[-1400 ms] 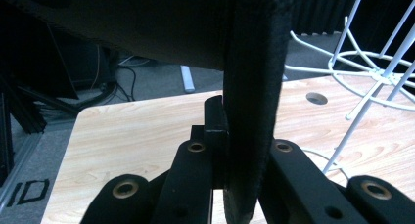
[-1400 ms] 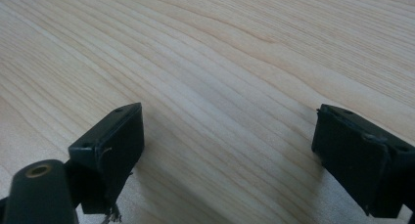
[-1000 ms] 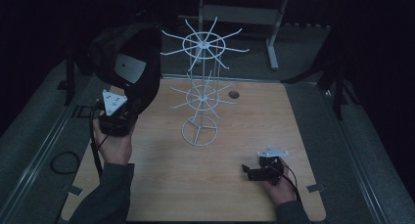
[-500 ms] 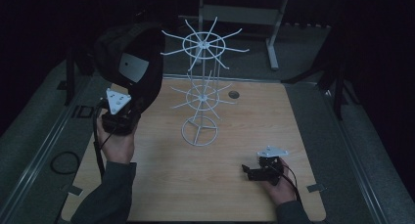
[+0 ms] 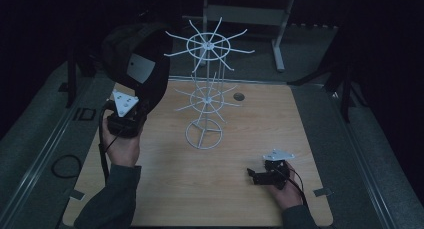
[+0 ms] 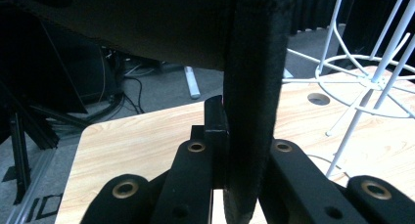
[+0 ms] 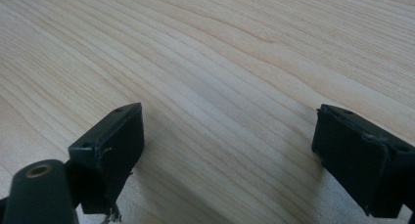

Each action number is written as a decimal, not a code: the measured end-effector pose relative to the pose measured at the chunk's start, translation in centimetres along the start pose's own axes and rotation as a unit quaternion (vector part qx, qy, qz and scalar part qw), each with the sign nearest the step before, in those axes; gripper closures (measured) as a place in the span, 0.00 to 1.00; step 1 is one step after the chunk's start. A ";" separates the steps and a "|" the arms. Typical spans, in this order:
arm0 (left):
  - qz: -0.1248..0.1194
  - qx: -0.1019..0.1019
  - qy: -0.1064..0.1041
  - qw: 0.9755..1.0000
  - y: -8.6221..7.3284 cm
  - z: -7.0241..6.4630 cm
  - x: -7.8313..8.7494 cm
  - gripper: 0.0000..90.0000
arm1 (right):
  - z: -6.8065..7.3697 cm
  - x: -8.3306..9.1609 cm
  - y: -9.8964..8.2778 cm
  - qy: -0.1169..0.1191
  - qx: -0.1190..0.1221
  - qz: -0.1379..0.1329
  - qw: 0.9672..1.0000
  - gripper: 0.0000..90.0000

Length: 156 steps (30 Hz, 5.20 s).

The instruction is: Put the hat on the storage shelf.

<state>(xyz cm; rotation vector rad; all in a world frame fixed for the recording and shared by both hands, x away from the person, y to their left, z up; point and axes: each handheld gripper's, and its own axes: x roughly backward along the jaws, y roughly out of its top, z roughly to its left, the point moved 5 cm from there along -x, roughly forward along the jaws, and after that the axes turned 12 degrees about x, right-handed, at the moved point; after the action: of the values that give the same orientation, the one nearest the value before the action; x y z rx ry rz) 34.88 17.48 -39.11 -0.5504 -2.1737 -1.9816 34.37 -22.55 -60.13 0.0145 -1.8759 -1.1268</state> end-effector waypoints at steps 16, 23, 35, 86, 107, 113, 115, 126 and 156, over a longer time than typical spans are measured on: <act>0.000 -0.030 0.015 0.999 -0.2 -0.7 -0.2 0.96 | 0.0 0.0 0.0 0.000 0.000 0.000 1.000 0.13; -0.001 -0.038 0.020 0.999 -0.3 -0.8 -0.3 0.96 | 0.0 0.0 0.0 0.000 0.000 0.000 1.000 0.13; -0.004 -0.042 0.026 0.999 -0.4 -0.9 -0.3 0.96 | 0.0 0.0 0.0 0.000 0.000 0.000 1.000 0.13; -0.002 -0.070 0.032 0.997 -1.2 -1.3 -0.9 0.96 | 0.0 0.0 0.0 0.000 0.000 0.000 1.000 0.13; 0.001 -0.077 0.037 0.996 -2.1 -1.7 -1.7 0.96 | 0.0 0.0 0.0 0.001 -0.001 0.001 1.000 0.13; 0.002 -0.086 0.038 0.996 -2.4 -2.1 -1.9 0.95 | 0.0 0.0 0.0 0.000 0.000 0.001 1.000 0.13; 0.003 -0.089 0.037 0.995 -2.4 -2.2 -2.0 0.95 | 0.0 0.0 0.0 0.000 0.000 0.001 1.000 0.13; 0.014 -0.123 0.027 0.992 -3.3 -3.3 -2.4 0.94 | 0.0 0.0 0.0 0.000 -0.001 0.001 1.000 0.13; 0.061 -0.051 -0.041 0.996 -4.1 -2.8 -2.9 0.44 | 0.0 0.0 0.0 0.000 -0.001 0.001 1.000 0.13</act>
<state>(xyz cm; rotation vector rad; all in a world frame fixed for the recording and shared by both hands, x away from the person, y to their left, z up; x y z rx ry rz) 35.64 14.03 -43.62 -0.7730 -2.0389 -2.0475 34.35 -22.55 -60.13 0.0124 -1.8738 -1.1277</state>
